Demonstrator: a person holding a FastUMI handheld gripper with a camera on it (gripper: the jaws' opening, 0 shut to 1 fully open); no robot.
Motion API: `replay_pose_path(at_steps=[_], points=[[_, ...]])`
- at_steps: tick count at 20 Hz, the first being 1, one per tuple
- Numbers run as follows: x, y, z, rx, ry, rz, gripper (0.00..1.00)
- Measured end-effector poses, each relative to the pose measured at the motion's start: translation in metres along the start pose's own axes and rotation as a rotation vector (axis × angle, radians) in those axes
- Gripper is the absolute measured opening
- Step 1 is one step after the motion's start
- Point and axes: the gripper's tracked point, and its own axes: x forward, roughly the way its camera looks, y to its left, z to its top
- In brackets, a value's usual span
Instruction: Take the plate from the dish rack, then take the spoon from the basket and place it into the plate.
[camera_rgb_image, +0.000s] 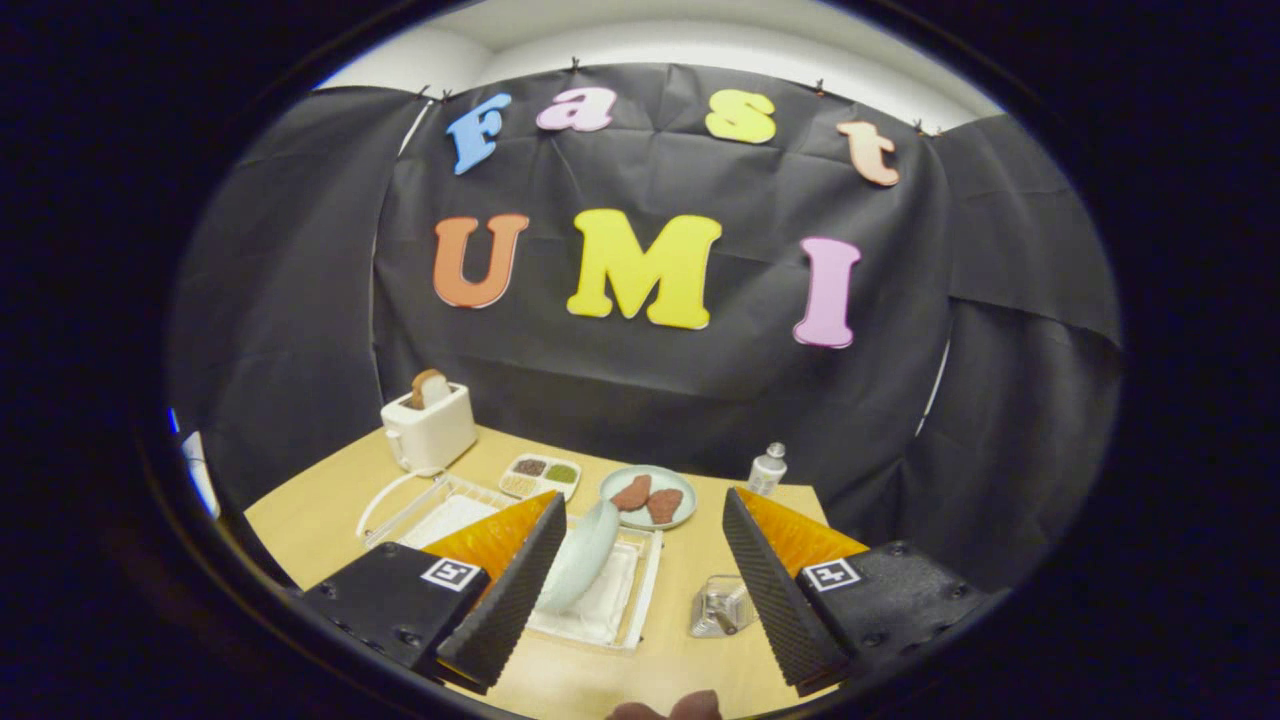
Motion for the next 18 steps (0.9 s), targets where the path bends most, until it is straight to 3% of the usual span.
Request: replay_pose_path(at_steps=[6,10,18], points=[[0.076,0.026,-0.023,0.032,0.272,0.068,1.0],[0.123,0.025,-0.044,0.076,0.411,0.03,1.0],[0.169,0.035,-0.087,0.207,0.616,0.001,1.0]])
